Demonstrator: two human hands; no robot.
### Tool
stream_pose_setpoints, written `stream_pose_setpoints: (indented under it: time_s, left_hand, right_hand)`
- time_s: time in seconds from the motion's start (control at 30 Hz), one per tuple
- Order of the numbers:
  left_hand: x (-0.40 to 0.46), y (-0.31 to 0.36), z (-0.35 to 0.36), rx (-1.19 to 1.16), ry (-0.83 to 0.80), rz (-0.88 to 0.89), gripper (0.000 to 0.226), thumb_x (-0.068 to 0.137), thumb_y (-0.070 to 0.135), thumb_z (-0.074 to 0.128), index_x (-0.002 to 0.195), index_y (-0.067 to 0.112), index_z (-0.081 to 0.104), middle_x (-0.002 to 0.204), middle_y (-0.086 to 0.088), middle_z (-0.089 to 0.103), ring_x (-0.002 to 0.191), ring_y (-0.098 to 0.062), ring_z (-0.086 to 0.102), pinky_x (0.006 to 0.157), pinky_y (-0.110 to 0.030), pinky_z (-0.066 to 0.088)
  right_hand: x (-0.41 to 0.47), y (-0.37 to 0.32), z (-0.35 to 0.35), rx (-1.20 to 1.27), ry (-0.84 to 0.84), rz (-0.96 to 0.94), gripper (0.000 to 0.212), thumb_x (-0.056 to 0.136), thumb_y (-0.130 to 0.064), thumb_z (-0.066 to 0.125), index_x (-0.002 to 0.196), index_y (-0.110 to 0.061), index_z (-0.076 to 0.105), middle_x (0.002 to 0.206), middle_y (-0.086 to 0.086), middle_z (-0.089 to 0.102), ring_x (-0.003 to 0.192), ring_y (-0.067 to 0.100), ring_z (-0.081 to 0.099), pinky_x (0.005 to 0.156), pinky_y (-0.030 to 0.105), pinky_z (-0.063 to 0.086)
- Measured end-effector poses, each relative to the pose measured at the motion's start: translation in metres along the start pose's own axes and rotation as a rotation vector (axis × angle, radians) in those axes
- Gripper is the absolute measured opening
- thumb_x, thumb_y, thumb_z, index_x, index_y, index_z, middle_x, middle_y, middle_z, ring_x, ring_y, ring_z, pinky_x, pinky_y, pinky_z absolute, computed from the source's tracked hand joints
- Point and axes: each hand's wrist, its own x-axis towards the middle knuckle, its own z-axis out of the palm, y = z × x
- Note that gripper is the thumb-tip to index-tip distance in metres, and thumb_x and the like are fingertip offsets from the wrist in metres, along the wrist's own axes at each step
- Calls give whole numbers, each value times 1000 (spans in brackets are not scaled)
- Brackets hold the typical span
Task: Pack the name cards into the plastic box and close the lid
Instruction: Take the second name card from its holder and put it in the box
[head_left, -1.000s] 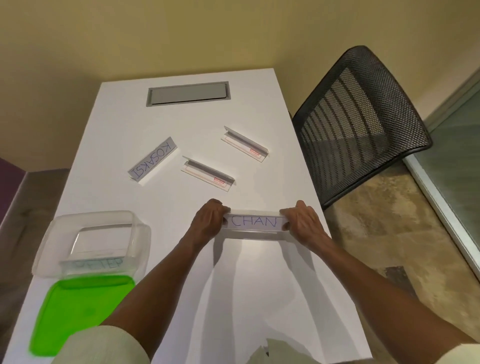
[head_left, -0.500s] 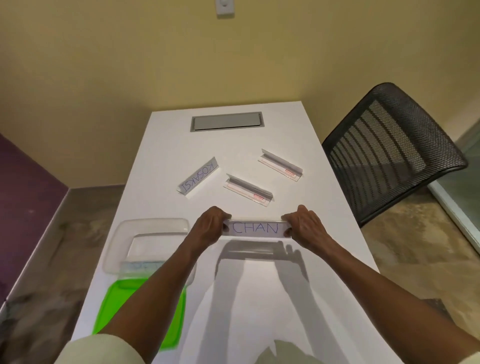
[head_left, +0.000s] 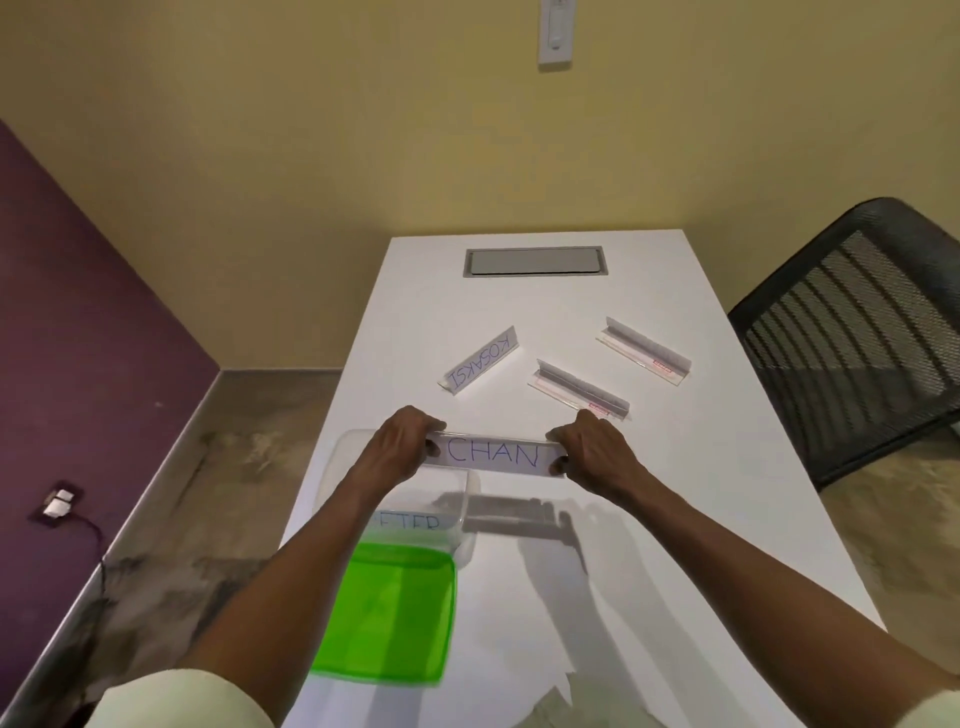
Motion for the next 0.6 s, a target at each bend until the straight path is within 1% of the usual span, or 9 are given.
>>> stream_pose_setpoints:
  time_s: [0.03, 0.1, 0.17, 0.23, 0.3, 0.37, 0.43, 0.53, 0.6]
  left_hand:
    - [-2, -6, -4, 9, 16, -20, 42, 82, -9, 55, 121, 5, 63, 98, -13, 73, 105, -27, 60, 84, -30, 47]
    - [-5, -17, -10, 18, 31, -48, 39, 82, -6, 57, 118, 6, 65, 99, -13, 73, 105, -28, 59, 83, -30, 47]
    - [-9, -29, -15, 14, 1, -80, 40, 83, -5, 55, 120, 7, 64, 97, -11, 74, 104, -26, 62, 86, -32, 50]
    - [-12, -40, -20, -10, -27, -129, 42, 83, -5, 50, 121, 9, 63, 92, -7, 76, 99, -22, 65, 85, -31, 50]
    - [-13, -51, -24, -29, -35, -155, 44, 82, -6, 48, 121, 9, 63, 88, -7, 76, 94, -18, 68, 85, -30, 51]
    - [-15, -60, -26, -42, -51, -172, 44, 82, -8, 47, 121, 7, 64, 92, -10, 76, 88, -17, 70, 87, -32, 53]
    - [-17, -70, -28, -72, -48, -205, 43, 83, -8, 47, 119, 7, 65, 98, -12, 74, 84, -17, 71, 87, -34, 54]
    - [-20, -84, -30, -33, -13, -199, 41, 84, -7, 51, 119, 9, 65, 94, -10, 75, 89, -17, 68, 83, -29, 52]
    - [-21, -93, -31, -50, -25, -198, 41, 82, -10, 50, 118, 4, 65, 94, -14, 74, 80, -17, 70, 81, -31, 55]
  right_hand:
    - [3, -8, 0, -4, -1, -14, 29, 76, -30, 71, 99, -12, 69, 82, 13, 63, 93, 30, 52, 68, 35, 45]
    - [10, -22, 1, -11, 1, -36, 27, 76, -30, 71, 96, -12, 69, 75, 9, 56, 91, 29, 53, 61, 32, 39]
    - [16, -34, 2, -9, 6, -51, 26, 75, -30, 71, 93, -13, 68, 72, 7, 52, 90, 28, 53, 59, 30, 34]
    - [22, -44, 5, -16, 10, -65, 24, 75, -31, 71, 91, -13, 68, 71, 6, 49, 89, 27, 52, 58, 30, 33]
    - [28, -53, 9, -21, 11, -83, 24, 76, -31, 70, 91, -13, 67, 74, 9, 57, 89, 27, 52, 59, 31, 36]
    - [34, -61, 12, -25, 15, -102, 24, 76, -31, 69, 90, -12, 67, 79, 12, 64, 90, 27, 53, 61, 31, 37]
    - [39, -69, 15, -13, 13, -112, 24, 76, -31, 70, 90, -12, 68, 80, 13, 65, 89, 28, 54, 62, 32, 38]
    - [48, -81, 20, -6, 1, -125, 26, 75, -33, 70, 87, -9, 67, 80, 14, 64, 88, 29, 55, 61, 32, 36]
    - [54, -89, 23, -14, -15, -140, 27, 75, -34, 69, 83, -8, 65, 79, 14, 64, 87, 29, 54, 60, 31, 34]
